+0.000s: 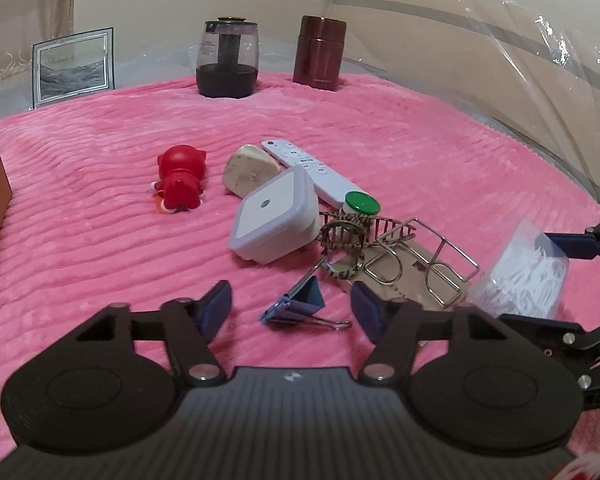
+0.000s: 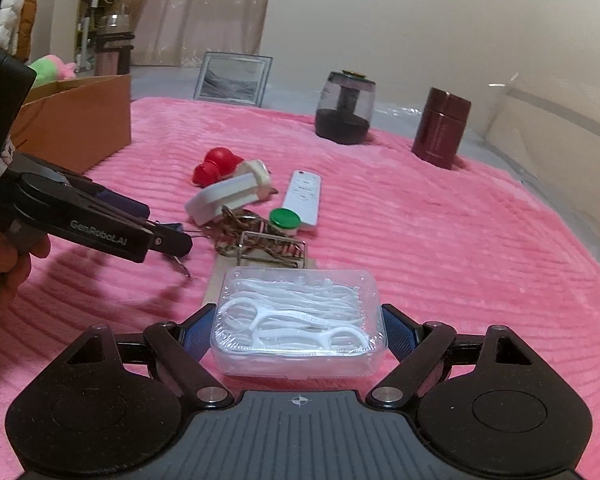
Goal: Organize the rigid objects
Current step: 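Grasp the clear floss-pick box with the right tool while the left tool grasps the blue binder clip, then carry the floss box and binder clip with both tools over the cardboard box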
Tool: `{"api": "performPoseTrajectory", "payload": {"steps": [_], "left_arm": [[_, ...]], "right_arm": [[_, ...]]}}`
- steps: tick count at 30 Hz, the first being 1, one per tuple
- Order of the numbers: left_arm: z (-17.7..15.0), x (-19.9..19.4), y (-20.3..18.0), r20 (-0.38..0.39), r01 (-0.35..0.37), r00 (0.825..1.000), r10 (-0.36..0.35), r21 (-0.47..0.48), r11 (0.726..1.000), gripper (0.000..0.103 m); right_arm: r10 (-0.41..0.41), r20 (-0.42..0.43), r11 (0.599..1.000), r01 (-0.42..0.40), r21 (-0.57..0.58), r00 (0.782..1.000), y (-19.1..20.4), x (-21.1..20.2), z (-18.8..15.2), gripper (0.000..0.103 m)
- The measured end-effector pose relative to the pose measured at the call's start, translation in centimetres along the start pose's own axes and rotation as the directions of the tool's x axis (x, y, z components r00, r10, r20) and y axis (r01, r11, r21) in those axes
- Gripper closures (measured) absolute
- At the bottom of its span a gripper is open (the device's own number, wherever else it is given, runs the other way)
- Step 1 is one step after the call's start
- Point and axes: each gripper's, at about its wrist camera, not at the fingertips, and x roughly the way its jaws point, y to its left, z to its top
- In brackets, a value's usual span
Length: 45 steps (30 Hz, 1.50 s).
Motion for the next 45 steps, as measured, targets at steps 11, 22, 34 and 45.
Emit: {"api": "performPoseTrajectory", "payload": {"steps": [11, 22, 34, 45], "left_arm": [[-0.2, 0.1, -0.4, -0.024, -0.047, 0.999, 0.047, 0.002, 0.999, 0.081], [-0.5, -2.1, 0.2, -0.040, -0.034, 0.999, 0.033, -0.017, 0.999, 0.083], [2.0, -11.0, 0.6, 0.037, -0.032, 0.999, 0.033, -0.019, 0.999, 0.083], [5.2, -22.0, 6.9, 0.106, -0.134, 0.985, 0.134, -0.004, 0.991, 0.083]], "right_arm": [[-0.013, -0.006, 1.000, 0.013, 0.026, 1.000, -0.4, 0.4, 0.2, 0.021], [-0.008, 0.000, 1.000, 0.008, 0.029, 1.000, 0.0, -0.4, 0.3, 0.021], [0.087, 0.065, 0.996, -0.087, -0.010, 0.994, 2.7, -3.7, 3.7, 0.021], [0.343, 0.126, 0.933, -0.322, -0.163, 0.931, 9.8, -5.5, 11.9, 0.021]]}}
